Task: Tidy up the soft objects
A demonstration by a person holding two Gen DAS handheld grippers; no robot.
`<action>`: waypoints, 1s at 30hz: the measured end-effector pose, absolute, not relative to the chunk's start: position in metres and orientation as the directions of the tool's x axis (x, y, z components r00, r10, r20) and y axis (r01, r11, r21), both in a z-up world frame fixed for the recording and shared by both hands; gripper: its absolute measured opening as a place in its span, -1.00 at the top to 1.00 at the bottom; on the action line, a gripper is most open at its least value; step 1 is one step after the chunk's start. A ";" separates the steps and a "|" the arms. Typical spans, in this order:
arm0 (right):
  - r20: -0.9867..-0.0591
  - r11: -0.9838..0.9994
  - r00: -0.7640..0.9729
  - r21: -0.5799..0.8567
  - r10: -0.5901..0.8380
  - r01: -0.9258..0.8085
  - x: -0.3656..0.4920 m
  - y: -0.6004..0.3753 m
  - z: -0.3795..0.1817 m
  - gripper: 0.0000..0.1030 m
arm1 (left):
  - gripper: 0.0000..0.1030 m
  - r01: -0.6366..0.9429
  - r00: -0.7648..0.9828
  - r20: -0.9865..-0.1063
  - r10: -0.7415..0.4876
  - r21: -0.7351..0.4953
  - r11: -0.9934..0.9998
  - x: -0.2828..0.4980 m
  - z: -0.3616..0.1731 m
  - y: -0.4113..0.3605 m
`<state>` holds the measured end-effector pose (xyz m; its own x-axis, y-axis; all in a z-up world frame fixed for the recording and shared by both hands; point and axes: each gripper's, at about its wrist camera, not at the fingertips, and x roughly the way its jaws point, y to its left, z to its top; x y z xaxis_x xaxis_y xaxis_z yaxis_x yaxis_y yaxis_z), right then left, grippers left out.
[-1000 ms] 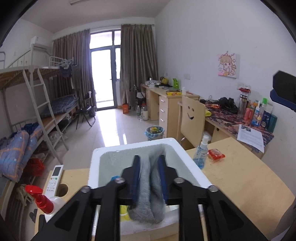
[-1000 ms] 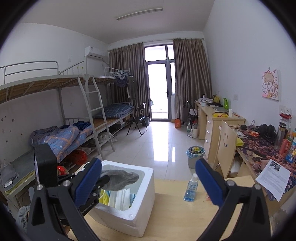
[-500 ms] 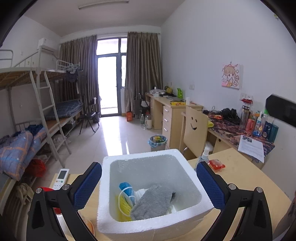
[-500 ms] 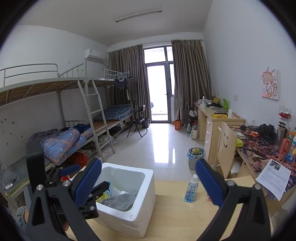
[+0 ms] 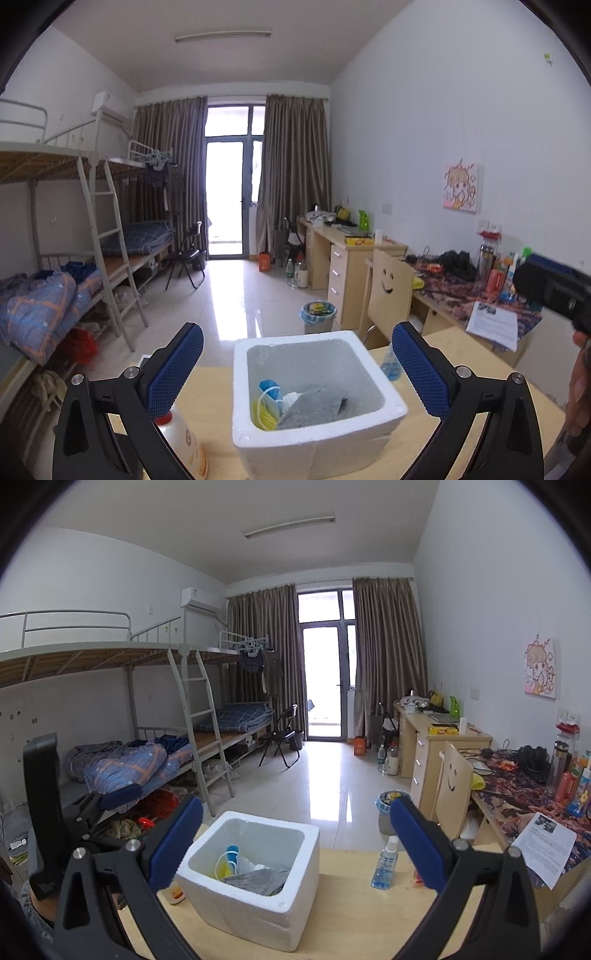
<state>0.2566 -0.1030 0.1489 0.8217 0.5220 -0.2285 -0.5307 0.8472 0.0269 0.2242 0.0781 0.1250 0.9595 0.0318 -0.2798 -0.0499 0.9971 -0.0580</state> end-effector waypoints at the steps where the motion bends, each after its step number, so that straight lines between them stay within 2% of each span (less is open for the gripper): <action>1: -0.230 0.849 0.824 0.021 0.518 -0.528 0.252 -0.105 0.150 -0.99 | -0.98 -0.049 0.959 -0.283 0.026 -0.073 0.996 0.220 0.127 0.078; 15: -0.201 0.842 0.824 0.011 0.530 -0.539 0.201 -0.125 0.159 -0.99 | -0.98 -0.113 0.962 -0.253 0.098 -0.044 0.993 0.163 0.140 0.062; 30: -0.204 0.851 0.834 -0.009 0.512 -0.525 0.162 -0.135 0.143 -0.99 | -0.98 -0.131 0.972 -0.200 0.125 -0.016 0.991 0.104 0.136 0.051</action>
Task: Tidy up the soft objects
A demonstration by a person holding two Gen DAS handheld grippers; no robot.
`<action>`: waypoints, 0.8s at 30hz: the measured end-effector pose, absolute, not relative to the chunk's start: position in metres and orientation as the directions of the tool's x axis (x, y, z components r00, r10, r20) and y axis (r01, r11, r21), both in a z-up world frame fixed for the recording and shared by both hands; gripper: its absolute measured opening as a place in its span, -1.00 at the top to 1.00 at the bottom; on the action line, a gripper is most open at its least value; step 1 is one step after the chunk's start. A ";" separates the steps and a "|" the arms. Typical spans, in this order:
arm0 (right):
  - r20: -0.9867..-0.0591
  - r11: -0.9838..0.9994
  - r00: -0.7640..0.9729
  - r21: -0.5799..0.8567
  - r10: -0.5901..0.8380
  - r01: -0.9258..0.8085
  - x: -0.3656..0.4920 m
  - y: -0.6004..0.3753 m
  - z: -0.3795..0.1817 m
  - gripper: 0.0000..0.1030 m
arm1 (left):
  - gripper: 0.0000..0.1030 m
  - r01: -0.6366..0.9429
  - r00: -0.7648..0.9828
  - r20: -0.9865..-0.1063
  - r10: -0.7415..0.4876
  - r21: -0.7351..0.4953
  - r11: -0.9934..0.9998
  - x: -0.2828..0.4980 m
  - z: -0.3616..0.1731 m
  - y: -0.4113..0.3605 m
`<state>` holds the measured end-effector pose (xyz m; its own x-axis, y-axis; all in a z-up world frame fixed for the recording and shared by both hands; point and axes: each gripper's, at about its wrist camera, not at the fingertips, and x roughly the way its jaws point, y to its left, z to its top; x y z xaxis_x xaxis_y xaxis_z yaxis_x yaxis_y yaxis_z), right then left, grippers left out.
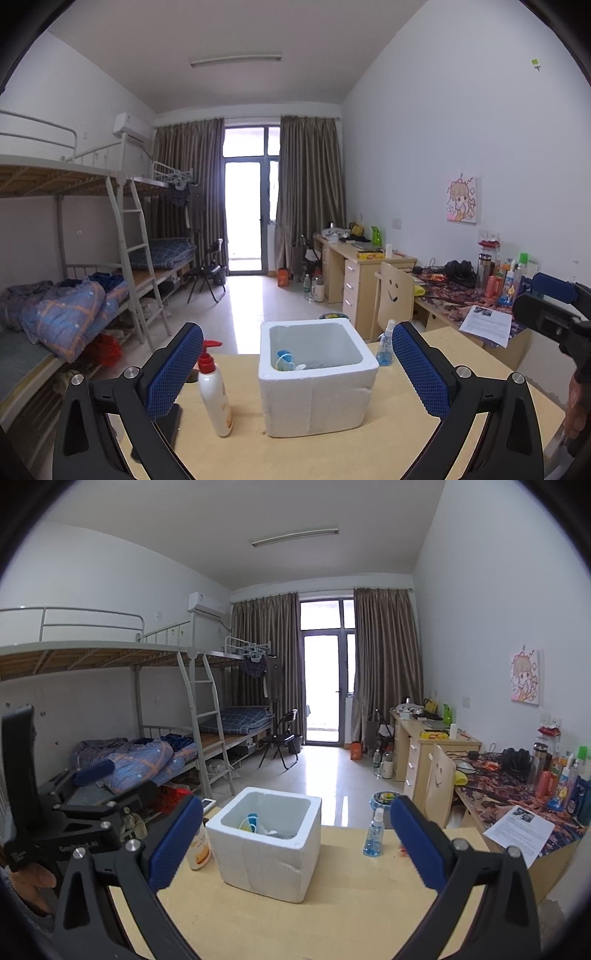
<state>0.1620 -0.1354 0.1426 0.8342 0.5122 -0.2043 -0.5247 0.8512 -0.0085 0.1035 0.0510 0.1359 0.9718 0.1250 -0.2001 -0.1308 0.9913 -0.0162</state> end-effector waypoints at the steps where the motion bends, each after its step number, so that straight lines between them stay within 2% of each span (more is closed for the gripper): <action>1: -0.203 0.849 0.833 -0.014 0.514 -0.528 0.158 -0.135 0.141 -0.99 | -0.98 -0.139 0.972 -0.192 0.133 -0.015 0.990 0.098 0.135 0.051; 9: -0.166 0.836 0.826 -0.011 0.539 -0.548 0.123 -0.142 0.125 -0.99 | -0.98 -0.180 0.974 -0.137 0.179 0.003 0.984 0.059 0.121 0.044; 24: -0.152 0.829 0.821 -0.019 0.550 -0.559 0.084 -0.138 0.081 -0.99 | -0.98 -0.199 0.973 -0.122 0.195 -0.023 0.980 0.008 0.080 0.044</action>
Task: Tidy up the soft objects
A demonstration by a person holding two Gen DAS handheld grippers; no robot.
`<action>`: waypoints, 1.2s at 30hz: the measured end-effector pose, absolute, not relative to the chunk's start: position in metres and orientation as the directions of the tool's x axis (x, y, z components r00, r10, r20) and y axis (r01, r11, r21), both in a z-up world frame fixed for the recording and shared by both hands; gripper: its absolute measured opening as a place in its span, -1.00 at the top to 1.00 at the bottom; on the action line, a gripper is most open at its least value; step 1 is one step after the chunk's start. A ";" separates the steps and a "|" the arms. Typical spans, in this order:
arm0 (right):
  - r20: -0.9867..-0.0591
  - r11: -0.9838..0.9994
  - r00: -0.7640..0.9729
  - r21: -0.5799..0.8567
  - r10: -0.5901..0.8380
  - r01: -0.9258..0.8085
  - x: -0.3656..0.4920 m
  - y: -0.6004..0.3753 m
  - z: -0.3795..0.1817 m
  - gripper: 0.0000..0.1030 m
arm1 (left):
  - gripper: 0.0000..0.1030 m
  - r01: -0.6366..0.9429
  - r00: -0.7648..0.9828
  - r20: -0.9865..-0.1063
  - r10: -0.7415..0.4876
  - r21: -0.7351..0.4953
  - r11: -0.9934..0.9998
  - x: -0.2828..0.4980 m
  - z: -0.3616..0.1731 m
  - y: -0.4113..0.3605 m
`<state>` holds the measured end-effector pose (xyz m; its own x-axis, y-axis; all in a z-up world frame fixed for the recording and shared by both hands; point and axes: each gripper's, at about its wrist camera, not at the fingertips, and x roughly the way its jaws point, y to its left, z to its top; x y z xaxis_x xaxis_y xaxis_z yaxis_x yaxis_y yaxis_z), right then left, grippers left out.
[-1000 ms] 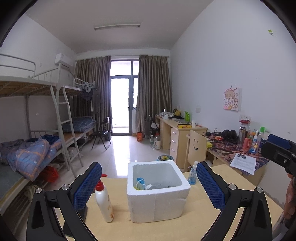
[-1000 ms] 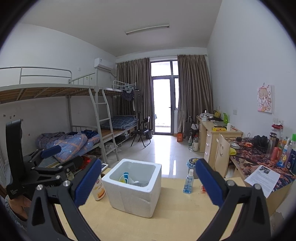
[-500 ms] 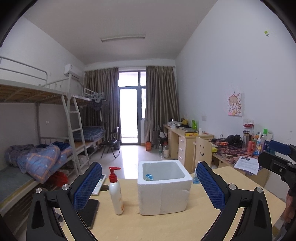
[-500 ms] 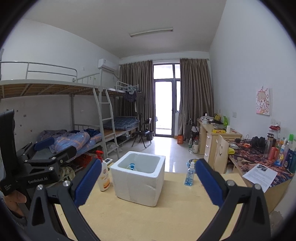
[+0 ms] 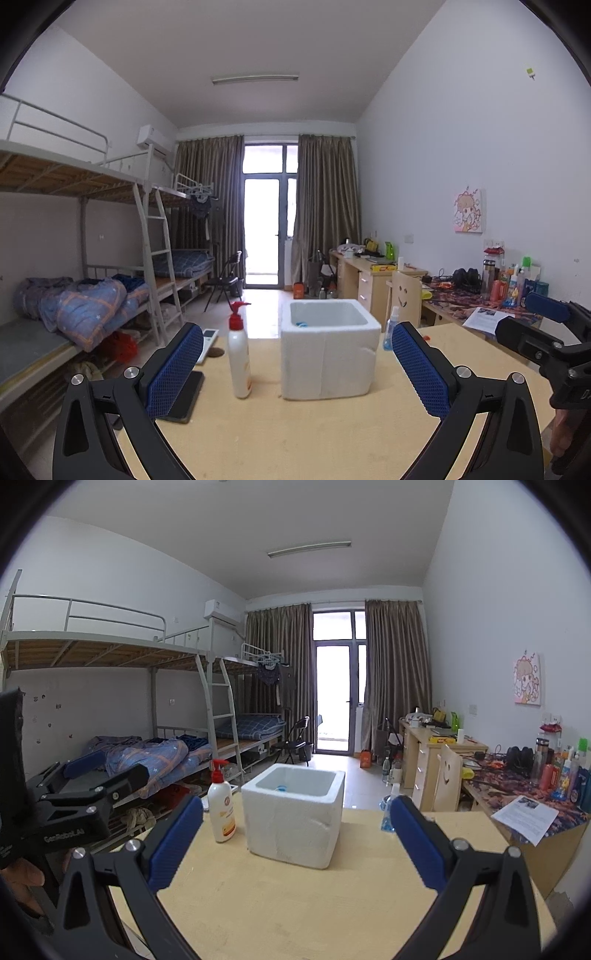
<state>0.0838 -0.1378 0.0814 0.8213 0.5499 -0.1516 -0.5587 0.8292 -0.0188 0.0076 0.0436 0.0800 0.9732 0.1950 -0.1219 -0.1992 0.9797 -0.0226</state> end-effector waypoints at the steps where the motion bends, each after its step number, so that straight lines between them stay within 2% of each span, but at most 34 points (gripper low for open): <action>1: -0.152 0.830 0.822 -0.019 0.549 -0.558 0.081 -0.136 0.075 -0.99 | -0.98 -0.205 0.972 -0.120 0.201 -0.022 0.978 0.003 0.075 0.044; 9: -0.175 0.820 0.807 0.004 0.564 -0.572 0.064 -0.137 0.050 -0.99 | -0.98 -0.190 0.979 -0.079 0.187 -0.042 0.981 -0.025 0.059 0.039; 13: -0.154 0.831 0.822 -0.012 0.548 -0.556 0.055 -0.140 0.044 -0.99 | -0.98 -0.187 0.980 -0.073 0.184 -0.047 0.981 -0.033 0.050 0.034; 25: -0.170 0.853 0.840 0.003 0.515 -0.522 0.050 -0.147 0.021 -0.99 | -0.98 -0.150 0.978 -0.156 0.141 -0.050 0.987 -0.027 0.017 0.027; 36: -0.187 0.854 0.841 -0.019 0.508 -0.520 0.042 -0.144 0.009 -0.99 | -0.98 -0.143 0.980 -0.148 0.135 -0.048 0.989 -0.036 0.009 0.022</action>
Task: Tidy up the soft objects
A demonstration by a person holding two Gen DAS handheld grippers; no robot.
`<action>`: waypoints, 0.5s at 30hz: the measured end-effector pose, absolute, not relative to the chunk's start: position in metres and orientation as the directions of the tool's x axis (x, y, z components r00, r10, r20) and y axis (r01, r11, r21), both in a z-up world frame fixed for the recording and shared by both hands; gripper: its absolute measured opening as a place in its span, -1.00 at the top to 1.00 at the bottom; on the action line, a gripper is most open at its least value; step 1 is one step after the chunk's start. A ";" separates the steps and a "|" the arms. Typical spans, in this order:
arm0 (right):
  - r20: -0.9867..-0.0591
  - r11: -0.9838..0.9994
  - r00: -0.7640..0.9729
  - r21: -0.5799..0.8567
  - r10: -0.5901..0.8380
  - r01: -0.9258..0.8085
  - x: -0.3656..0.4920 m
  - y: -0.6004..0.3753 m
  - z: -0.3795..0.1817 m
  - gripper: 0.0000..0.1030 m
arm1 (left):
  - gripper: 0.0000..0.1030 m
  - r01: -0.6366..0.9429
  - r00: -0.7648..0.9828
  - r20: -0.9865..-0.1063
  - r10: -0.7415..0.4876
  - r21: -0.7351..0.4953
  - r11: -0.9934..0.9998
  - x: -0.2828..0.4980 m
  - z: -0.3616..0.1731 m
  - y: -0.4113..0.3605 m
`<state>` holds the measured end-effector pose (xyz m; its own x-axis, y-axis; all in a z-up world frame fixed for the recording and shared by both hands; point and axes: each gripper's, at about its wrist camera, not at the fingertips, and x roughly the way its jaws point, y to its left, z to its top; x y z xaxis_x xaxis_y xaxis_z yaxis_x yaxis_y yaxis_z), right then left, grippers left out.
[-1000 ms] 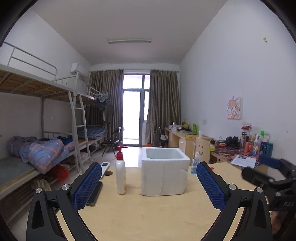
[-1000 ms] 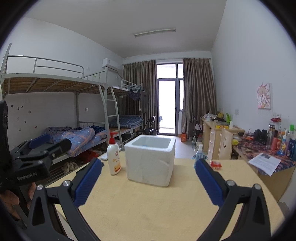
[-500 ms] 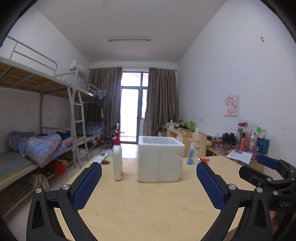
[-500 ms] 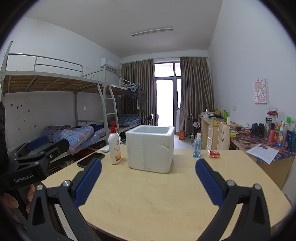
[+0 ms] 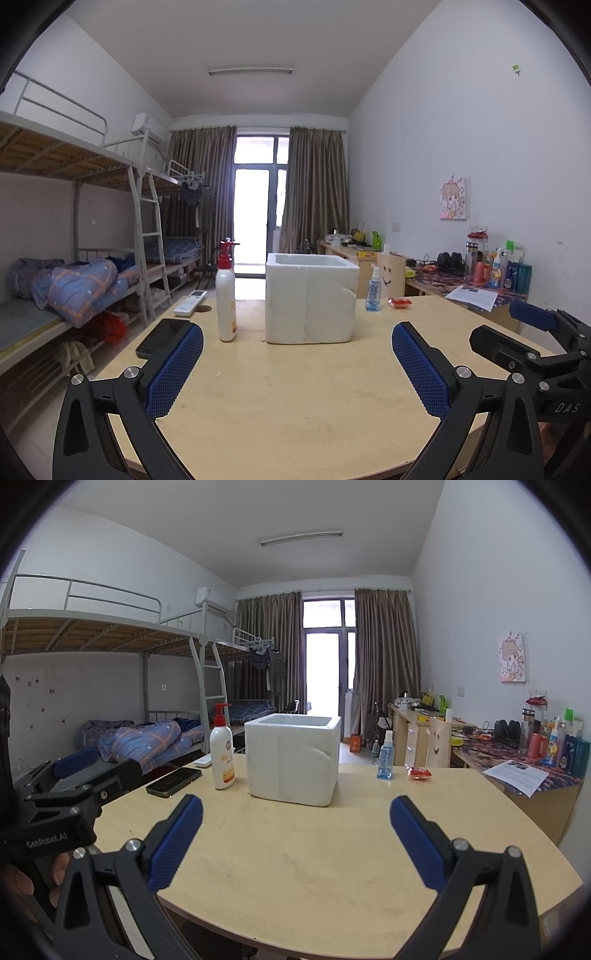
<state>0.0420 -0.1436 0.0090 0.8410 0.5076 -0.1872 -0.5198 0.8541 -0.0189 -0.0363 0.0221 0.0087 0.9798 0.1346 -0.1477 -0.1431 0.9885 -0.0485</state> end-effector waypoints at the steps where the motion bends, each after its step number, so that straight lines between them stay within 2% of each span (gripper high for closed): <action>1: -0.186 0.852 0.839 -0.017 0.511 -0.523 0.042 -0.144 0.008 -0.99 | -0.98 -0.142 0.979 -0.152 0.133 -0.047 0.989 -0.037 0.008 0.023; 15: -0.206 0.862 0.844 -0.004 0.496 -0.508 0.048 -0.146 0.004 -0.99 | -0.98 -0.125 0.977 -0.180 0.117 -0.036 0.991 -0.033 0.006 0.025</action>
<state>0.0477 -0.1463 0.0036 0.8436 0.4960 -0.2055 -0.5075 0.8616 -0.0040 -0.0329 0.0248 0.0057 0.9767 0.1167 -0.1801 -0.1251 0.9915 -0.0360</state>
